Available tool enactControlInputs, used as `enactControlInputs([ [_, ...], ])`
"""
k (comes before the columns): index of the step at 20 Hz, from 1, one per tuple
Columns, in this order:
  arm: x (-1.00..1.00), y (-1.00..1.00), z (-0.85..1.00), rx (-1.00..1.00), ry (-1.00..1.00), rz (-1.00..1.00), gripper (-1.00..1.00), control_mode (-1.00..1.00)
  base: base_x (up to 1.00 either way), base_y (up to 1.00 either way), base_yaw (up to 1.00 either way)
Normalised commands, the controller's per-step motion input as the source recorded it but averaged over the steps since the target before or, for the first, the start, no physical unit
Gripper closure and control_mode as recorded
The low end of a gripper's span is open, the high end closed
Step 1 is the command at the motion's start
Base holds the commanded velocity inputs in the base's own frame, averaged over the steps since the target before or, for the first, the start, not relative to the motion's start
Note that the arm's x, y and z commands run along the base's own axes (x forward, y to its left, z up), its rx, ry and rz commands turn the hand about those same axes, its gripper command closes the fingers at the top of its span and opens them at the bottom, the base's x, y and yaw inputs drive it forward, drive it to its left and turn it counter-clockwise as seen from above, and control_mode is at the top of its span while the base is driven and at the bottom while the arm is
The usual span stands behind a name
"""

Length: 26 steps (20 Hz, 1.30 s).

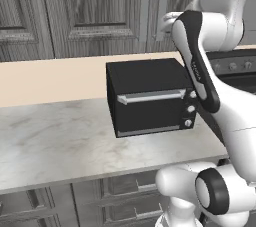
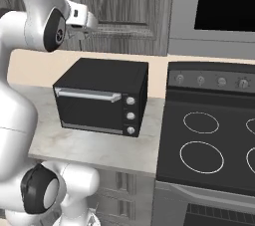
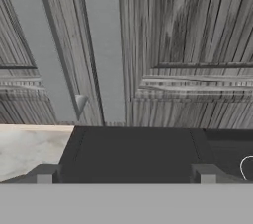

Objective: Move the bowls from the cabinet to the plates on the dining table.

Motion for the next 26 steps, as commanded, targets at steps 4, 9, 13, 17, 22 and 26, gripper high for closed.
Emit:
enactControlInputs([
  [4,0.15,0.04,0.06,0.00,-0.06,0.00,-1.00,-1.00,0.00,0.00,0.00],
  [9,0.30,0.02,0.04,0.00,-0.06,0.00,-1.00,-1.00,0.00,0.00,0.00],
  [13,0.44,0.04,0.00,0.00,-0.07,0.00,-1.00,-1.00,0.00,0.00,0.00],
  [17,0.39,0.09,0.00,-0.01,-0.07,0.00,-1.00,-1.00,0.00,0.00,0.00],
  [22,0.33,0.11,0.00,0.00,-0.05,0.00,-1.00,-1.00,0.00,0.00,0.00],
  [26,0.37,0.03,0.00,0.00,-0.04,0.00,-1.00,-1.00,0.00,0.00,0.00],
])
